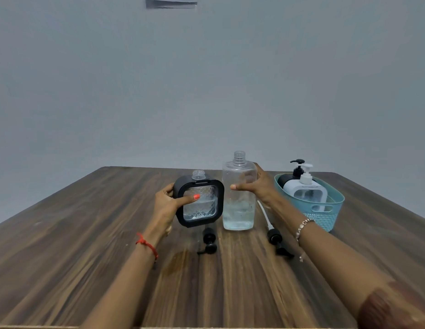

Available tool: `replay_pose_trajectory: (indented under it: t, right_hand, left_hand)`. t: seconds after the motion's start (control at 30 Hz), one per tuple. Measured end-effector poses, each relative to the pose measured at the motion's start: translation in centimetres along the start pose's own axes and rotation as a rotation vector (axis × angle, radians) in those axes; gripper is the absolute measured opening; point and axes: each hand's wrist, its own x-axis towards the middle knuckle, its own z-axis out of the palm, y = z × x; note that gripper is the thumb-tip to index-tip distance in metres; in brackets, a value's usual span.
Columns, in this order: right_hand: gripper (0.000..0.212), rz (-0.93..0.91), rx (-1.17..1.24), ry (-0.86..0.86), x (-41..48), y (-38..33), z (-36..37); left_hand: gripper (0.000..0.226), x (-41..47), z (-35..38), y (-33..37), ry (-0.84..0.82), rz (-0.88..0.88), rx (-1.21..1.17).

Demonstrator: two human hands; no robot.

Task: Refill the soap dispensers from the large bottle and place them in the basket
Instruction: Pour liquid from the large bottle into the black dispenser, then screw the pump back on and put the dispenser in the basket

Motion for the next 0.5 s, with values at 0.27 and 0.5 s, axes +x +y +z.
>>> replay_pose_trajectory:
  t: [0.27, 0.5]
  right_hand:
    - [0.093, 0.001, -0.049, -0.077, -0.5, 0.7, -0.4]
    - [0.053, -0.544, -0.336, 0.402, -3.6, -2.2, 1.7]
  left_hand:
    - [0.041, 0.1, -0.2, 0.0, 0.006, -0.019, -0.004]
    - [0.043, -0.2, -0.8, 0.2, 0.029, -0.007, -0.021]
